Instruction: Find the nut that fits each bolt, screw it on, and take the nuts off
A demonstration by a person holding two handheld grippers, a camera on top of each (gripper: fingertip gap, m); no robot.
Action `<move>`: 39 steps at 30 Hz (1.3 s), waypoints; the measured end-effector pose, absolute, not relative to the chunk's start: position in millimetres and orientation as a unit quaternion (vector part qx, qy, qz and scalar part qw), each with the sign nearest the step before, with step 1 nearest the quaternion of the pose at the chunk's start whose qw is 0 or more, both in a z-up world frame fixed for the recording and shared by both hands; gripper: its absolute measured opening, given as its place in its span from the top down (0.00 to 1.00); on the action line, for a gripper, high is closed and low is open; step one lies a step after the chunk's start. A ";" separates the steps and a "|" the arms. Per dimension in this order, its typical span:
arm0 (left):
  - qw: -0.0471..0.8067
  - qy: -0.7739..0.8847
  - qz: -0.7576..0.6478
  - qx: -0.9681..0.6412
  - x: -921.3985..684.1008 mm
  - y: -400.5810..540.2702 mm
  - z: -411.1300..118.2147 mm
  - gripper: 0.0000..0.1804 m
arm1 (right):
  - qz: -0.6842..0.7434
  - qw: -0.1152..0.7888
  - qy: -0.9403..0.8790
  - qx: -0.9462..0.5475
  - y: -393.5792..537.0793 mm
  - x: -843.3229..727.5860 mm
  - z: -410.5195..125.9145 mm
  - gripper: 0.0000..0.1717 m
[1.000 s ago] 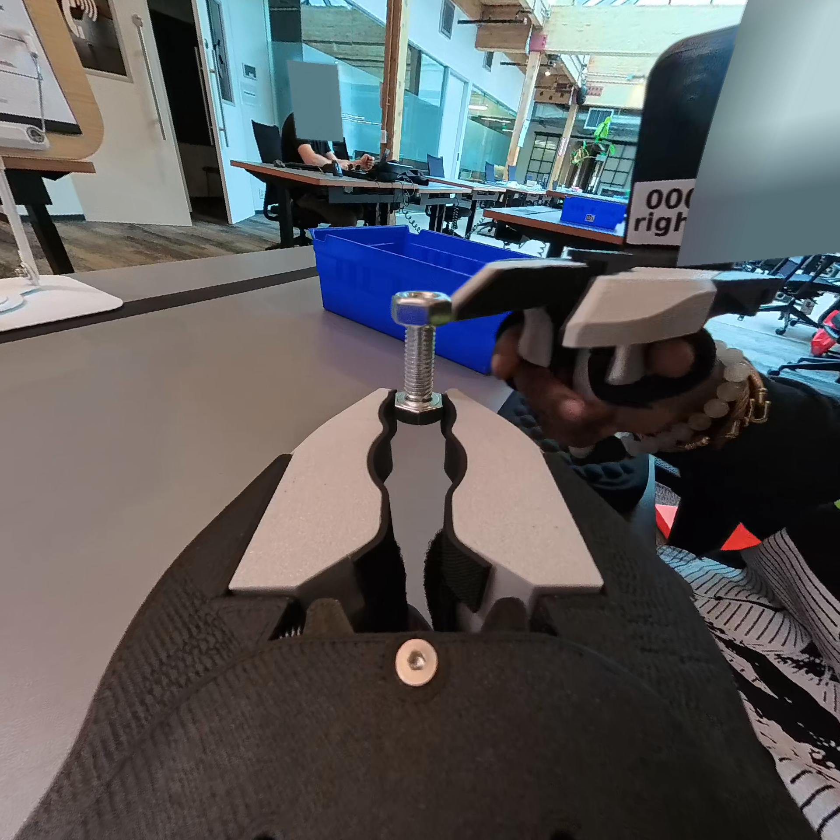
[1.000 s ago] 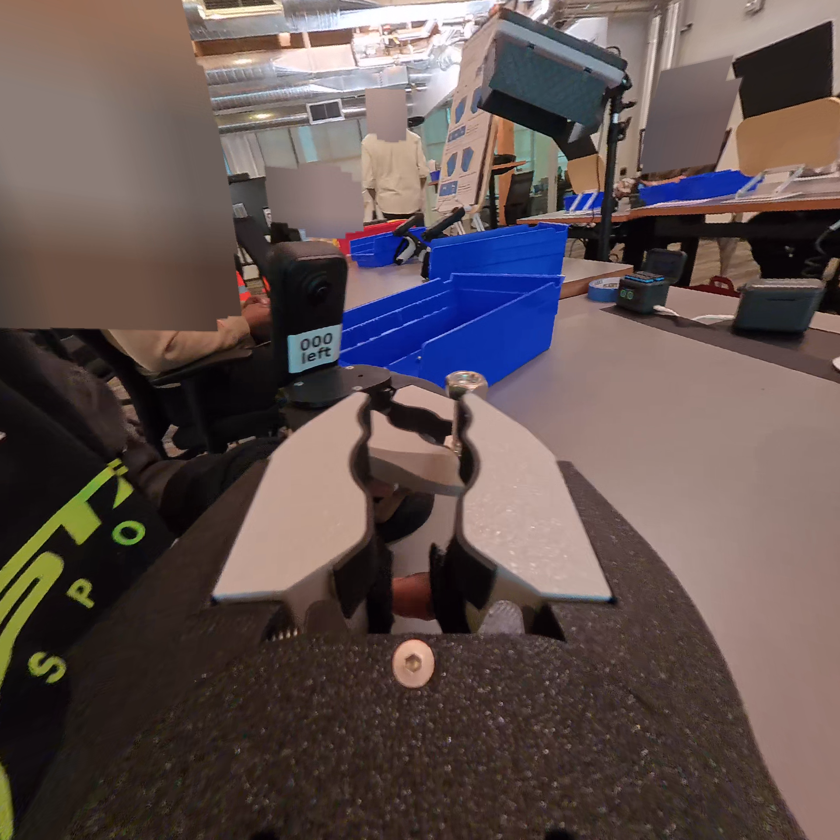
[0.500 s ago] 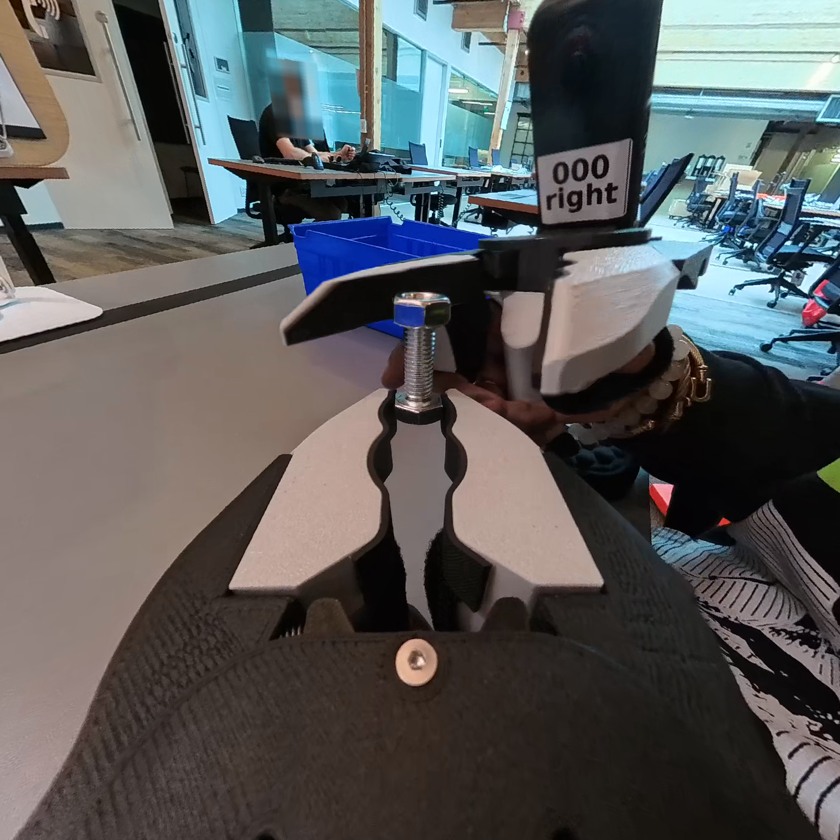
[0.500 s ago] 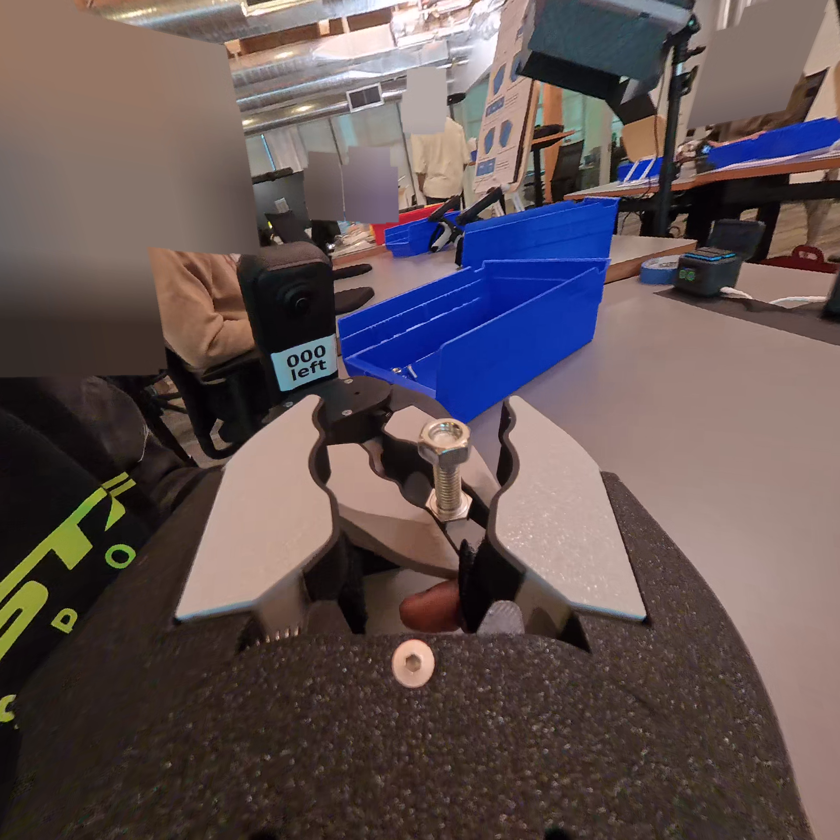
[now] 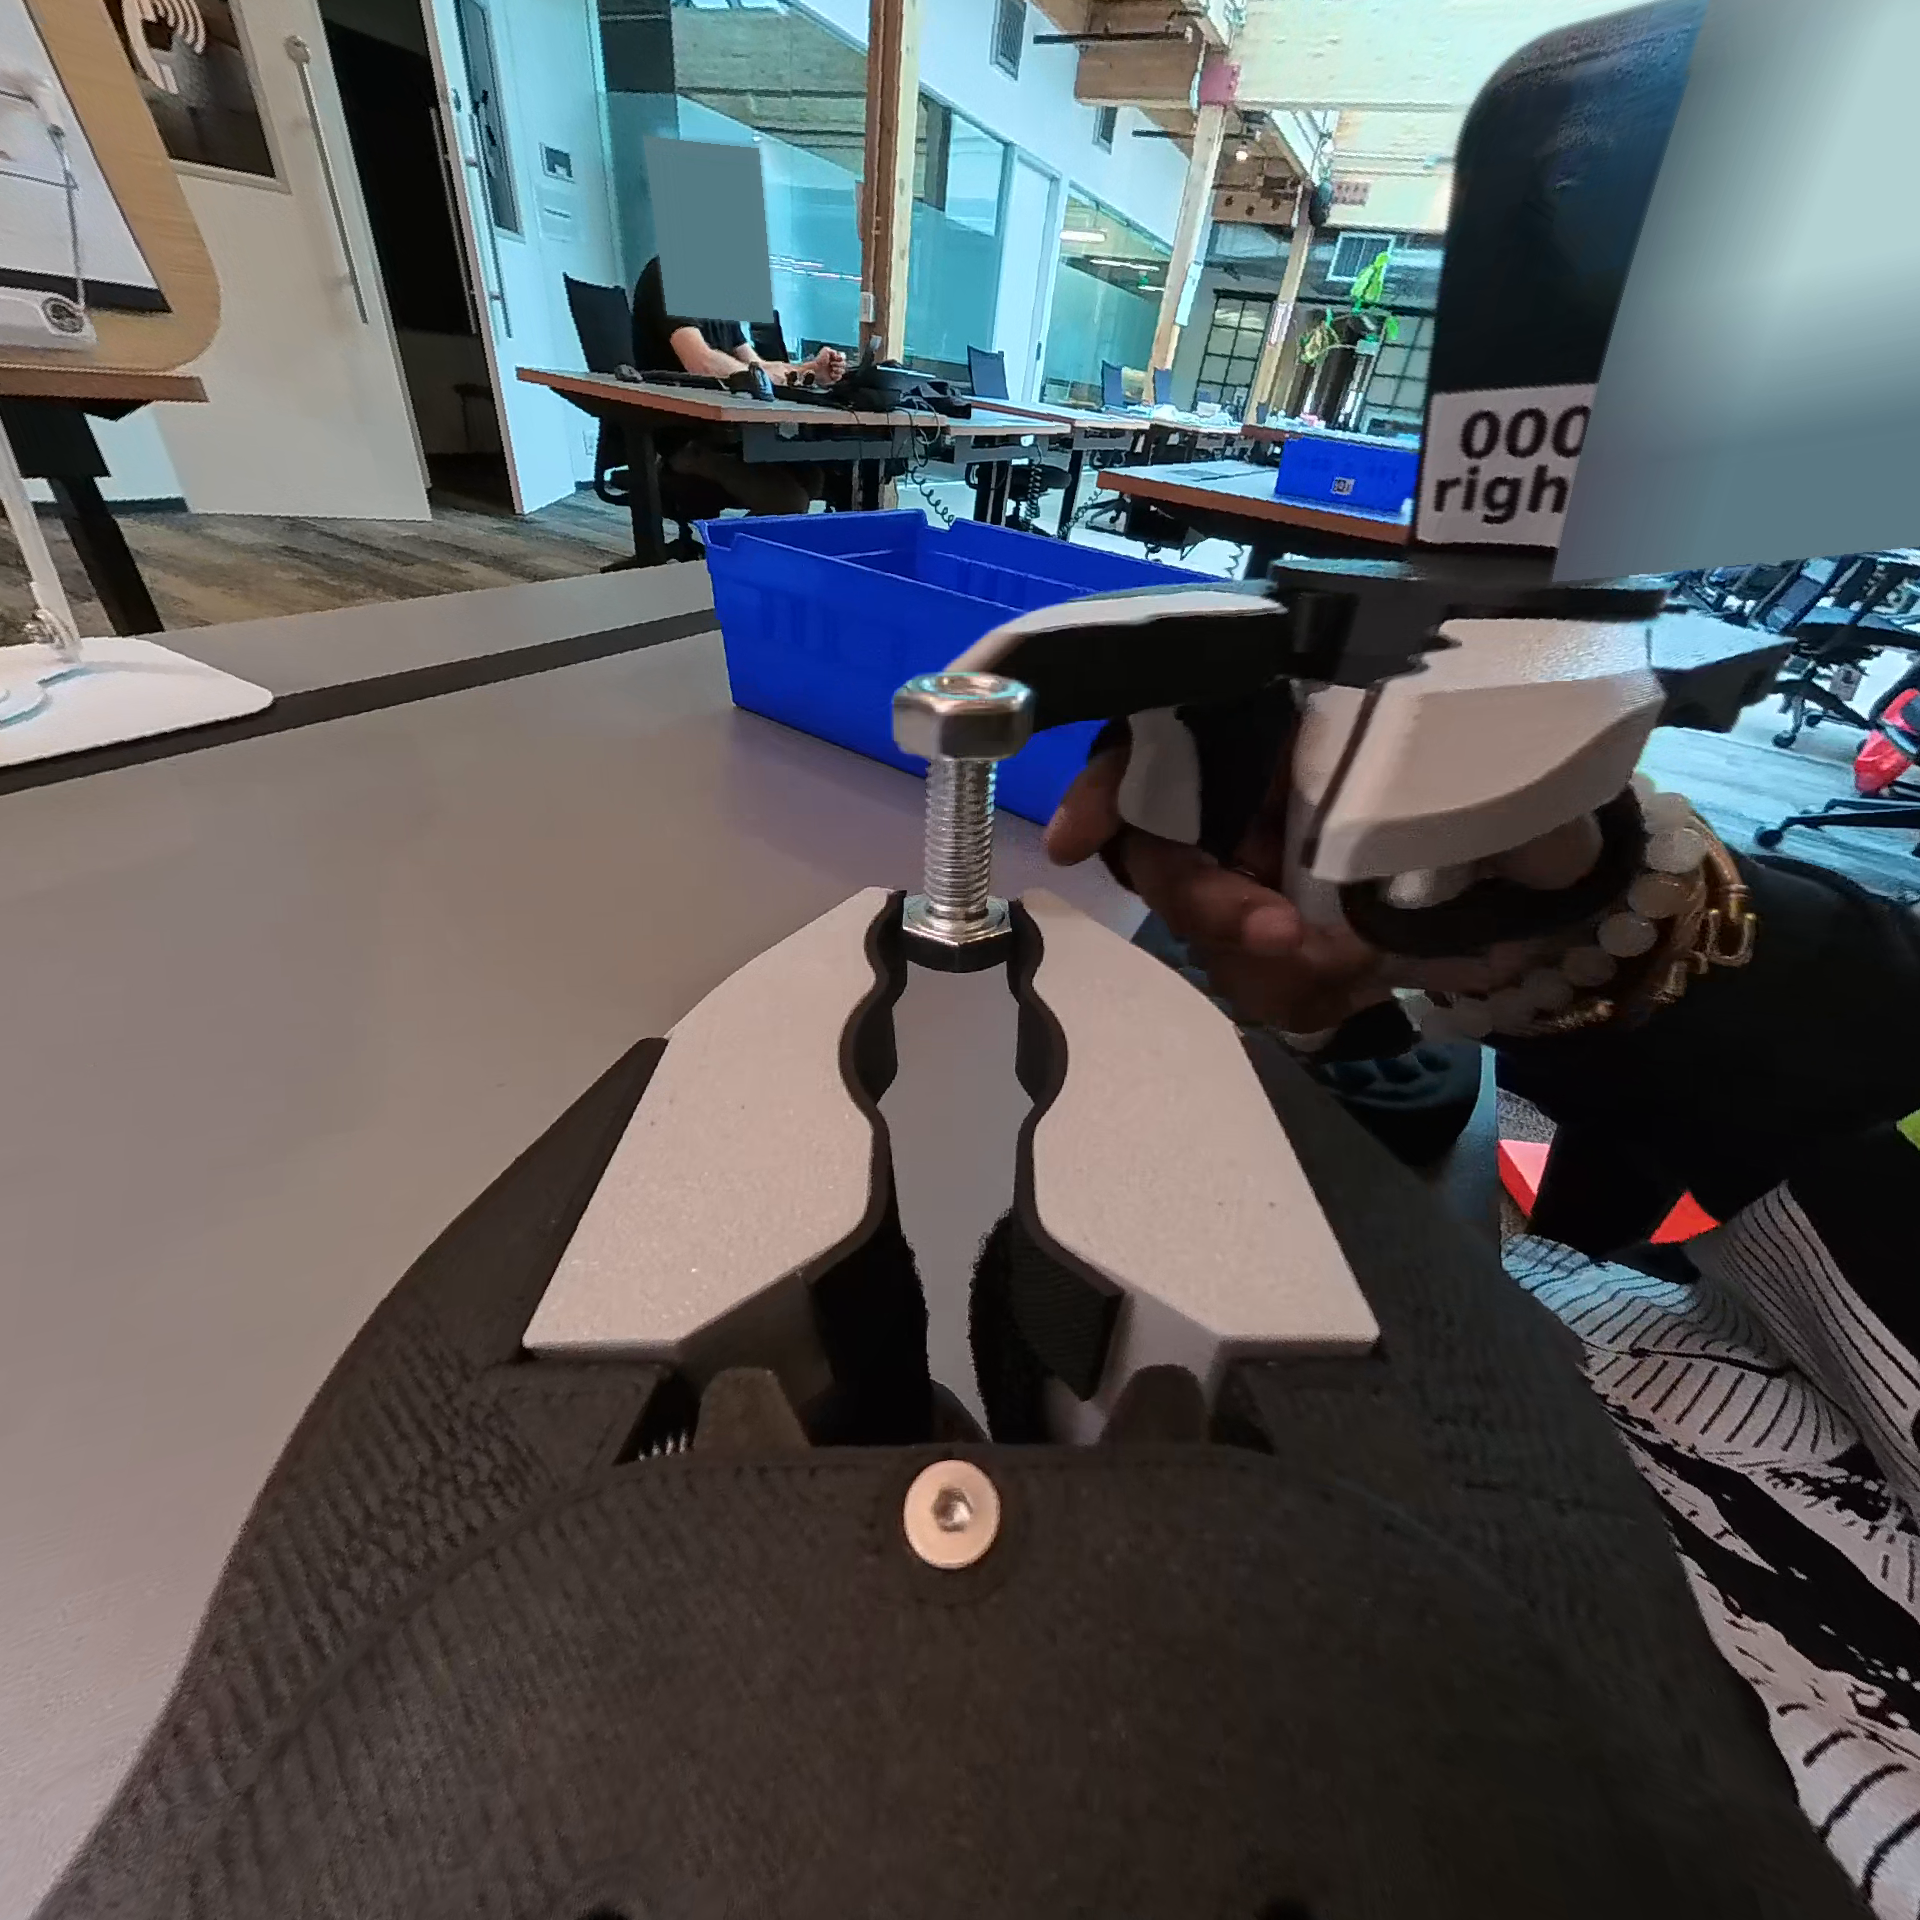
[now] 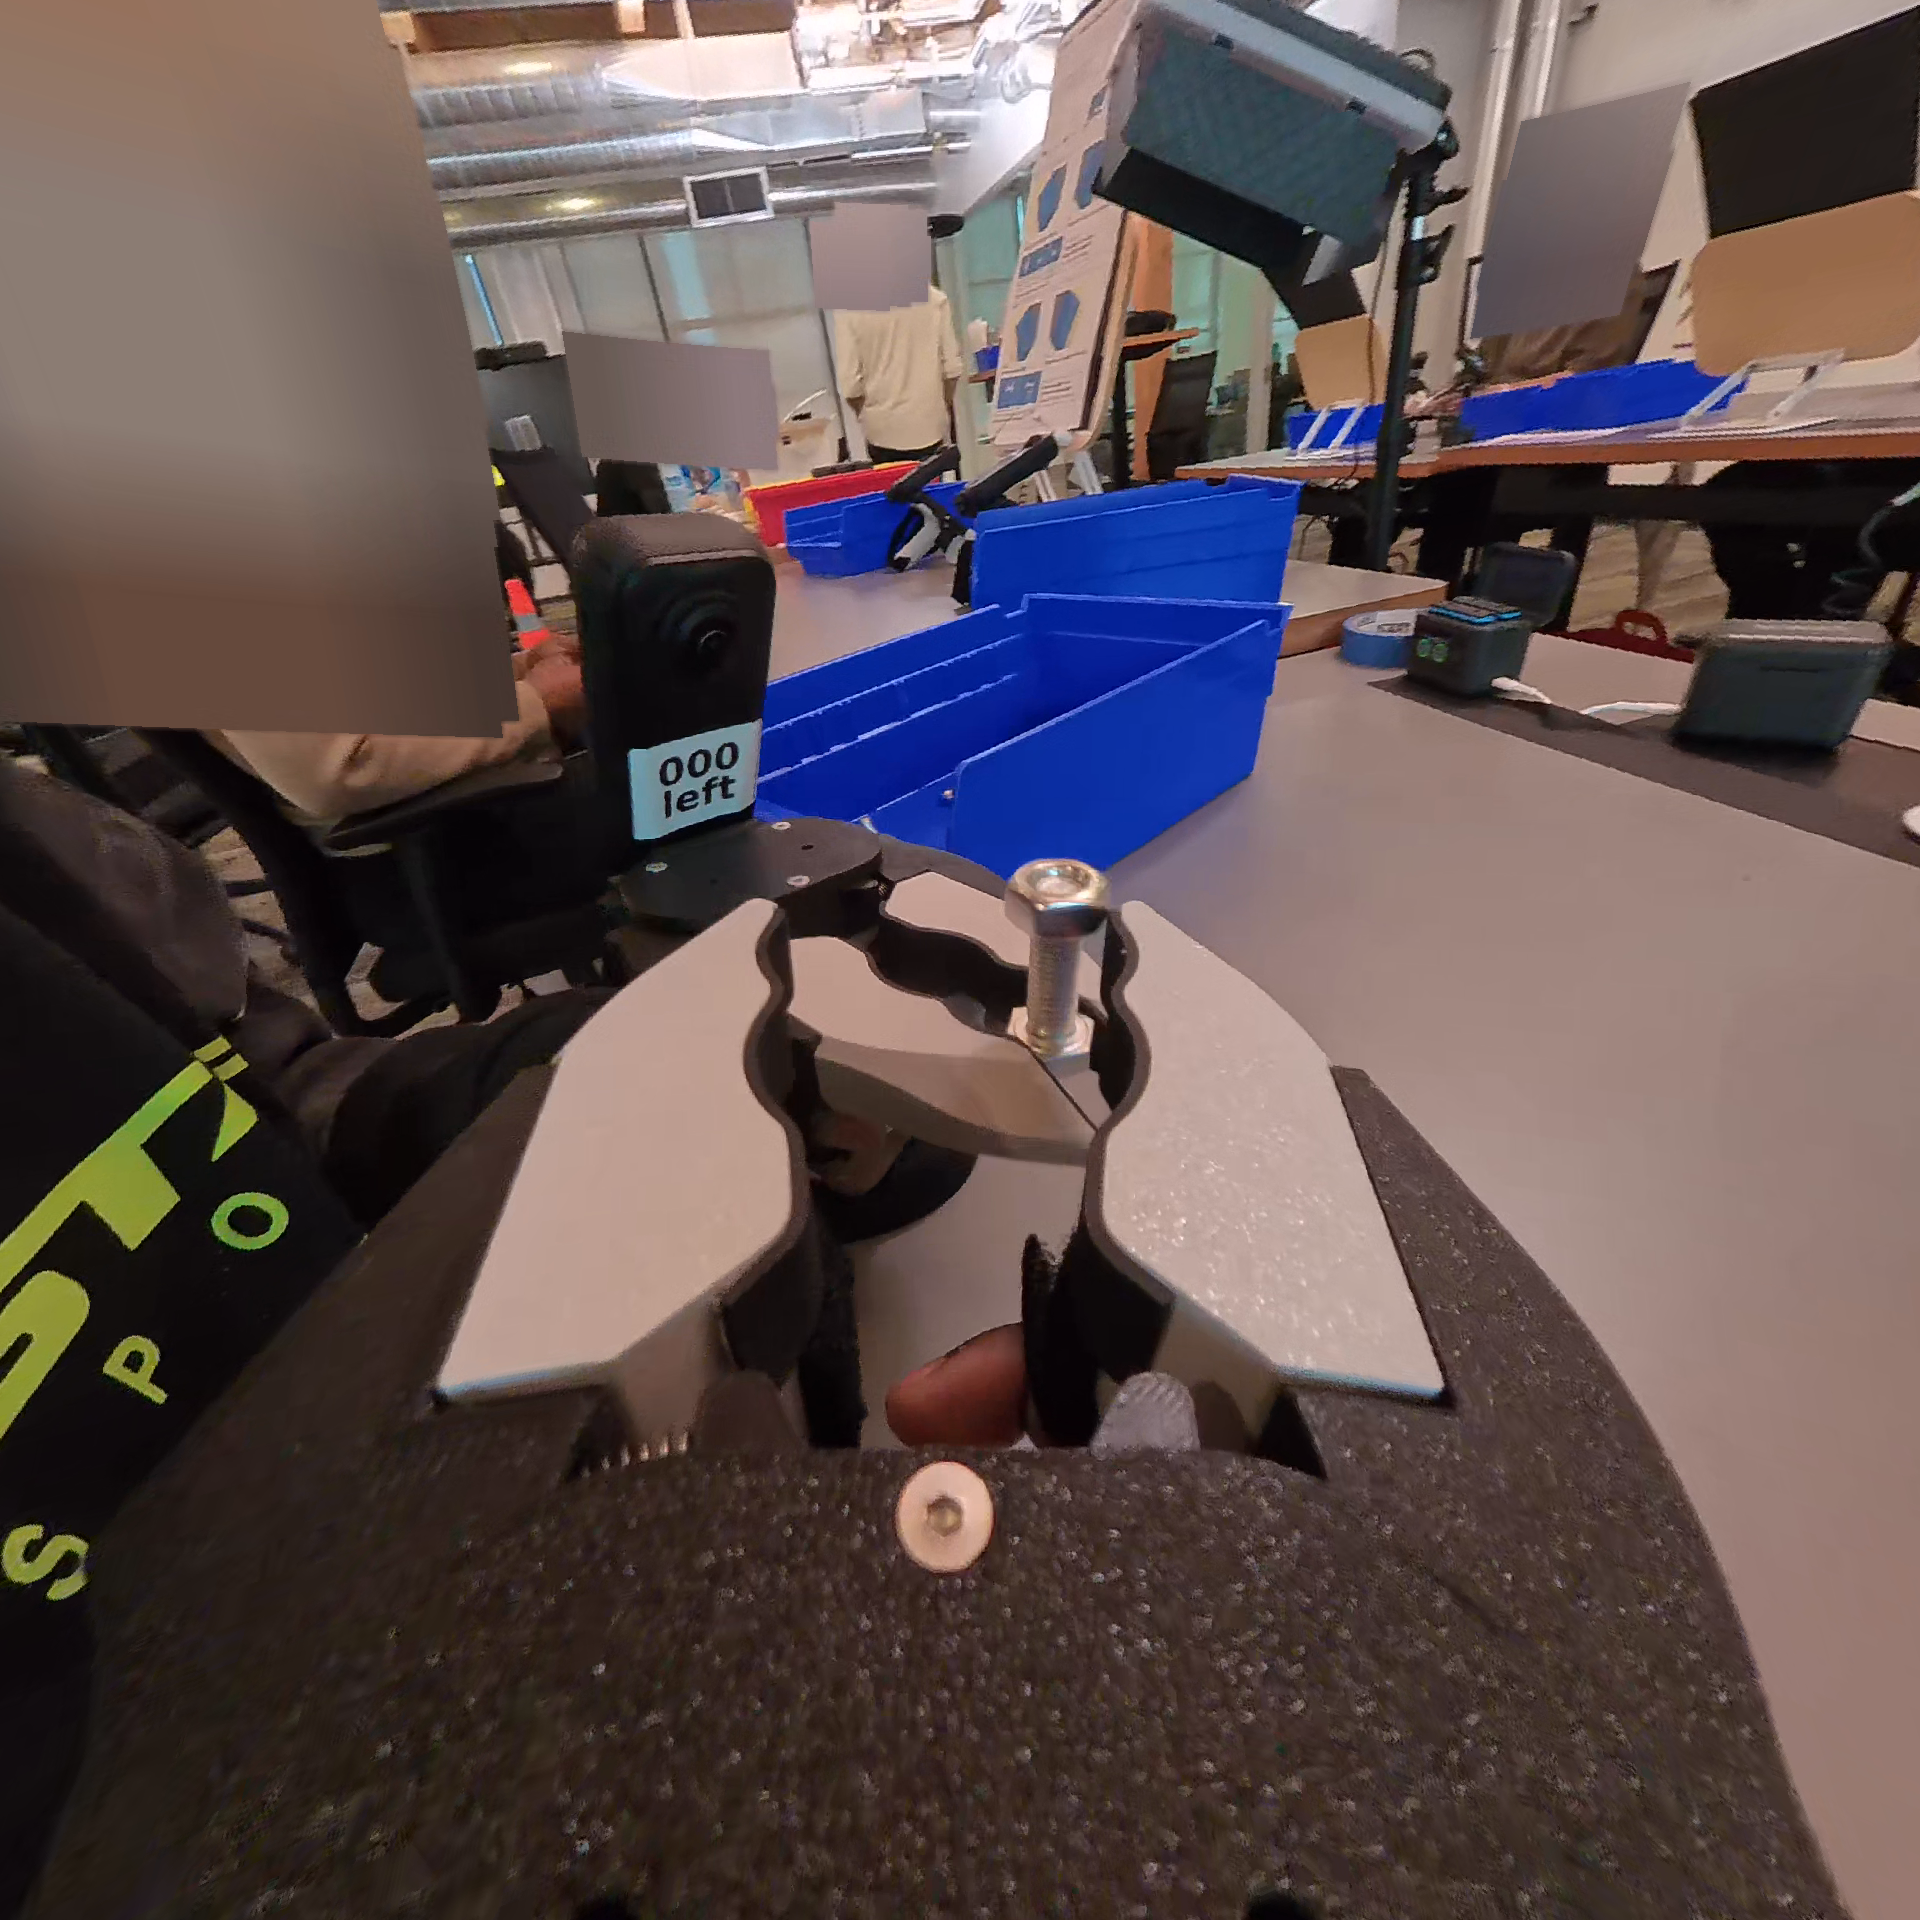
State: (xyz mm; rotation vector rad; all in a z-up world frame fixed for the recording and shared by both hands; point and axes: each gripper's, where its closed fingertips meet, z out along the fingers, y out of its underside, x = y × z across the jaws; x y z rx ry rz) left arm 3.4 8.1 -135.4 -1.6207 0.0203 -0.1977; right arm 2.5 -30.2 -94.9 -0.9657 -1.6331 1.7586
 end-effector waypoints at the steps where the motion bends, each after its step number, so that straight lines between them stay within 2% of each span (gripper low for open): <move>1: 0.685 0.009 -0.088 -0.723 3.3 8.1 -135.3 0.90 | 0.651 0.281 -0.604 -0.363 -27.3 4.8 -95.1 0.69; 3: 0.686 0.006 -0.090 -0.722 2.5 7.9 -135.2 0.90 | 0.657 0.286 -0.602 -0.353 -25.8 13.0 -93.2 0.83; 4: 0.685 0.006 -0.091 -0.723 2.6 8.0 -135.4 0.90 | 0.667 0.285 -0.596 -0.346 -26.1 17.1 -90.1 0.87; 7: 0.685 0.010 -0.089 -0.723 3.7 8.1 -135.5 0.90 | 0.673 0.295 -0.576 -0.357 -17.7 18.5 -87.0 0.88; 9: 0.685 0.011 -0.088 -0.723 4.0 8.0 -135.6 0.90 | 0.673 0.299 -0.570 -0.363 -13.8 15.0 -88.1 0.85; 13: 0.684 0.017 -0.087 -0.724 5.6 8.1 -136.0 0.90 | 0.679 0.276 -0.571 -0.371 -18.3 2.4 -90.4 0.66; 16: 0.682 0.024 -0.085 -0.726 7.7 8.5 -136.8 0.90 | 0.674 0.258 -0.589 -0.363 -28.3 -7.5 -93.1 0.62; 21: 0.679 0.030 -0.081 -0.729 9.5 8.8 -137.7 0.90 | 0.659 0.242 -0.624 -0.343 -44.5 -17.1 -98.5 0.61; 32: 0.683 0.021 -0.081 -0.726 6.8 8.2 -136.4 0.90 | 0.650 0.272 -0.618 -0.348 -38.1 -7.6 -98.2 0.65; 37: 0.687 0.016 -0.085 -0.722 5.5 7.5 -134.9 0.90 | 0.649 0.291 -0.602 -0.362 -26.4 4.3 -97.2 0.72; 38: 0.687 0.015 -0.085 -0.721 5.1 7.4 -134.7 0.90 | 0.648 0.297 -0.600 -0.363 -23.6 7.2 -97.3 0.76; 39: 0.688 0.013 -0.086 -0.721 4.6 7.3 -134.5 0.90 | 0.651 0.301 -0.597 -0.359 -21.9 11.1 -96.5 0.85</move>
